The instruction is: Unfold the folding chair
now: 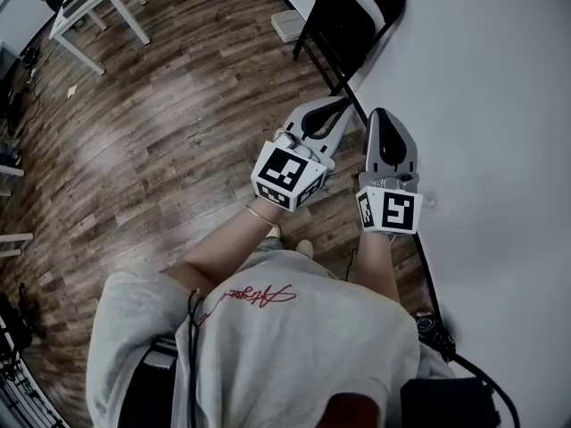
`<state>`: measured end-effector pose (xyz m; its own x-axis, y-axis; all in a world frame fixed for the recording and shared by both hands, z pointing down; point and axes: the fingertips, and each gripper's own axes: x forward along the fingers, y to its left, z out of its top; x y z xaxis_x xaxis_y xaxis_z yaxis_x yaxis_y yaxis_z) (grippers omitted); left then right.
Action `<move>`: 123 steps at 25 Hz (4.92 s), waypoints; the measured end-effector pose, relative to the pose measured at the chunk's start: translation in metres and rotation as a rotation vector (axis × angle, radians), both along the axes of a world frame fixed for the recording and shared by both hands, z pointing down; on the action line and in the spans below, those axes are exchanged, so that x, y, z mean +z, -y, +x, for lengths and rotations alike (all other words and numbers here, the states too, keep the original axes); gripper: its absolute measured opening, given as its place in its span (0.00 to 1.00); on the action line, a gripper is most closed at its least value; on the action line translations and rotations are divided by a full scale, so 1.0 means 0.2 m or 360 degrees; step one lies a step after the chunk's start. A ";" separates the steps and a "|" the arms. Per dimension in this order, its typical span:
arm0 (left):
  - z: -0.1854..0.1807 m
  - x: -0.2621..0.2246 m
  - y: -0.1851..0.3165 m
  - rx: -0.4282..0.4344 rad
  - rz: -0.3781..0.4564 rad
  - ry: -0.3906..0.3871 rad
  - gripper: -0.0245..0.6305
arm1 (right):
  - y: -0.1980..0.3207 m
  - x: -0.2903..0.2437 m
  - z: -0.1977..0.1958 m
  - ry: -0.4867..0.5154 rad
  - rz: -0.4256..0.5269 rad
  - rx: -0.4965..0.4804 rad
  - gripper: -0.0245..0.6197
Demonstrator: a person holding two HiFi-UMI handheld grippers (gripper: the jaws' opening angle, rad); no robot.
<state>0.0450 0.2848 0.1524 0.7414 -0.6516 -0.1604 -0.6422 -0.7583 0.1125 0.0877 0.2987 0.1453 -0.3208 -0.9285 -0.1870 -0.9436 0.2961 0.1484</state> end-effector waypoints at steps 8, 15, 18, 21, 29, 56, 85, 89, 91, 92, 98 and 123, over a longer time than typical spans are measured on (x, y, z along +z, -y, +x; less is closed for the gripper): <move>-0.05 0.03 0.19 0.0060 -0.0022 0.0005 0.08 | 0.14 -0.01 -0.04 -0.0041 0.0043 0.0074 0.07; 0.06 0.14 0.55 0.0047 -0.0071 0.0022 0.08 | 0.52 0.10 0.12 -0.0037 -0.0015 0.0122 0.07; 0.18 0.20 0.82 0.0031 -0.0074 0.0029 0.08 | 0.79 0.15 0.25 -0.0091 -0.0002 0.0109 0.07; 0.35 0.24 1.17 -0.0020 -0.0084 0.0021 0.08 | 1.13 0.17 0.41 -0.0155 0.0014 0.0080 0.07; 0.71 0.07 1.90 -0.0125 0.0005 0.0013 0.07 | 1.88 0.05 0.74 -0.0215 -0.0013 0.0056 0.07; 0.88 0.81 2.59 0.0201 -0.0199 0.0400 0.08 | 2.90 1.30 1.08 -0.0067 -0.0783 0.0281 0.43; 0.93 1.52 3.20 -0.0708 -0.1344 0.0616 0.53 | 2.92 1.46 1.14 0.0128 -0.0760 0.0304 0.07; 0.99 1.58 3.21 -0.0726 -0.1510 0.0625 0.53 | 2.93 1.44 1.12 0.0119 -0.0783 0.0291 0.07; 1.02 1.60 3.22 -0.0643 -0.1572 0.0590 0.53 | 2.94 1.44 1.12 0.0115 -0.0786 0.0281 0.07; 1.04 1.61 3.21 -0.0594 -0.1638 0.0556 0.52 | 2.94 1.43 1.12 0.0114 -0.0783 0.0277 0.07; 1.05 1.60 3.20 -0.0504 -0.1679 0.0490 0.49 | 2.95 1.40 1.12 0.0109 -0.0754 0.0225 0.07; -0.12 1.76 2.59 -0.0148 -0.1917 -0.0185 0.36 | 2.69 1.42 0.58 0.0230 -0.0553 -0.0153 0.06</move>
